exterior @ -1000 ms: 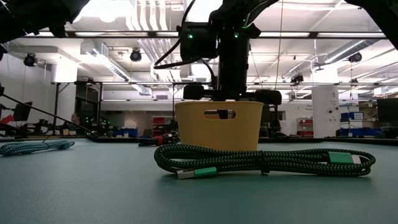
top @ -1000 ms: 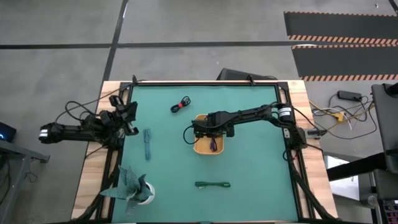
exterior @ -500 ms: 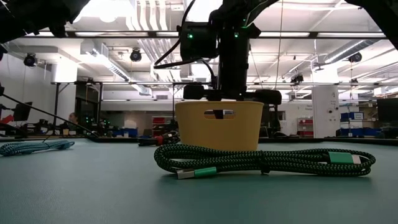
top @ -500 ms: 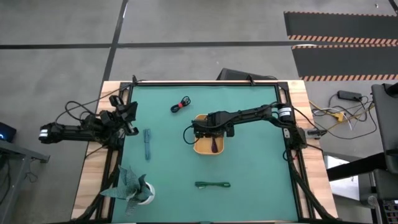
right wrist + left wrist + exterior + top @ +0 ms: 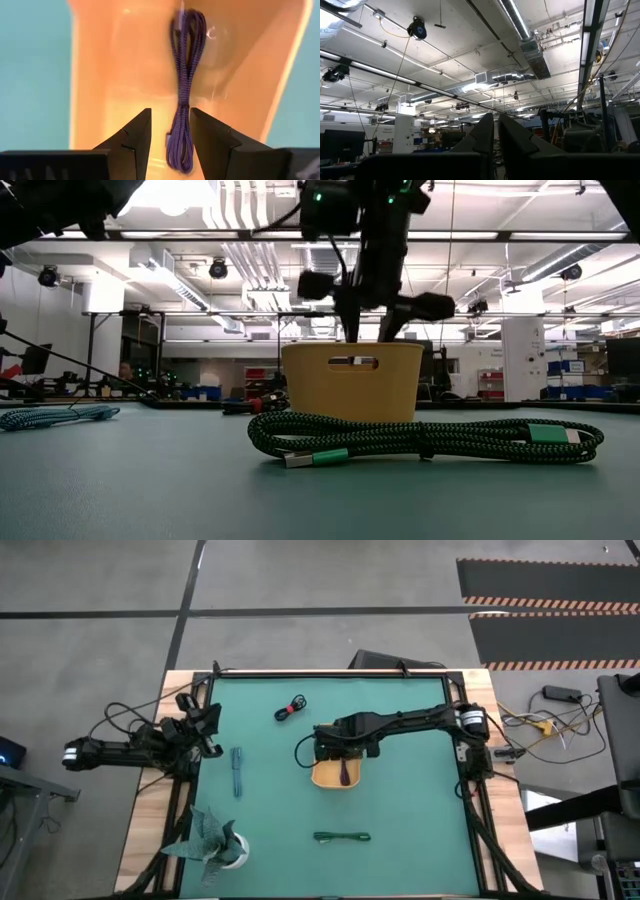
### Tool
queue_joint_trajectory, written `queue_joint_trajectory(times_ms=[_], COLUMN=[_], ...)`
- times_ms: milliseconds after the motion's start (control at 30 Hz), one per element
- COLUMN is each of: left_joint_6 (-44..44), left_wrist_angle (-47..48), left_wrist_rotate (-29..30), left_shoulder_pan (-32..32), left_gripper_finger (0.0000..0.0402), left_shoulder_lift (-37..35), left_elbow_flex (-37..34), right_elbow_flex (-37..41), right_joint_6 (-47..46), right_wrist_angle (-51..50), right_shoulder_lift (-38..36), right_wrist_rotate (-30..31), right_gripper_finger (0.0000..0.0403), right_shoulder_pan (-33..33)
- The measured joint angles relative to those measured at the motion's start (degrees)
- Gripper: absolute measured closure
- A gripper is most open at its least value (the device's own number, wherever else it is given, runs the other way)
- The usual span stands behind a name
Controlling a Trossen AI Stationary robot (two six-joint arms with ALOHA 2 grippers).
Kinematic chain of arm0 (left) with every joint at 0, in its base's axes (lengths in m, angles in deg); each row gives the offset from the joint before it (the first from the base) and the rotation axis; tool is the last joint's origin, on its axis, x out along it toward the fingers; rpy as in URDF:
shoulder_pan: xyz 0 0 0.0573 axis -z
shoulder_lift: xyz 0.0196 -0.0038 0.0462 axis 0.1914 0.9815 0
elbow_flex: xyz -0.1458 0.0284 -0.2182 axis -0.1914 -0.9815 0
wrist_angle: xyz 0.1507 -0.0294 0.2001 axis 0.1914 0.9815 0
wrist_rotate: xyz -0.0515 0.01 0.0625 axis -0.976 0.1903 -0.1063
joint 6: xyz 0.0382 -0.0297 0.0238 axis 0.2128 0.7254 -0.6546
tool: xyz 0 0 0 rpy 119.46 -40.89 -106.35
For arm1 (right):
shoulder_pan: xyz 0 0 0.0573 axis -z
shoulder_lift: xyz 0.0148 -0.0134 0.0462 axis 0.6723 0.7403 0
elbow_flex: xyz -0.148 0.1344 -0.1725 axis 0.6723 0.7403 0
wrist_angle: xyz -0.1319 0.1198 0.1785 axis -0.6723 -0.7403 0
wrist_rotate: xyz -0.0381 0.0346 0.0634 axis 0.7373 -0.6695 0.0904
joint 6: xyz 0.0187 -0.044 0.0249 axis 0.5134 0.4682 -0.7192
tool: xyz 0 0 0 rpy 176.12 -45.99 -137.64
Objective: Pick and place USB-C Cables
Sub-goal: Put the light blue charger cable into the yellow bin
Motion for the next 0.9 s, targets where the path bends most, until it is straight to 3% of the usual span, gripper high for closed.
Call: queue_joint_trajectory(times_ms=[267, 467, 900], left_joint_6=[0.0, 0.0, 0.1], left_wrist_angle=[0.0, -0.5, -1.5], left_wrist_rotate=[0.0, 0.0, 0.0], left_shoulder_pan=[0.0, 0.0, 0.0], left_gripper_finger=[0.0389, 0.0389, 0.0389], left_shoulder_lift=[0.1, 0.2, 0.2], left_elbow_flex=[0.0, 0.0, 0.0], right_elbow_flex=[0.0, 0.0, 0.0], right_joint_6=[11.1, 21.0, 43.3], right_wrist_angle=[0.0, 0.1, 0.5], right_shoulder_lift=[-3.7, -4.3, -9.7], right_wrist_rotate=[0.6, 5.3, 28.9], right_gripper_finger=[0.0289, 0.0302, 0.0339], right_shoulder_pan=[-0.6, -3.7, -11.8])
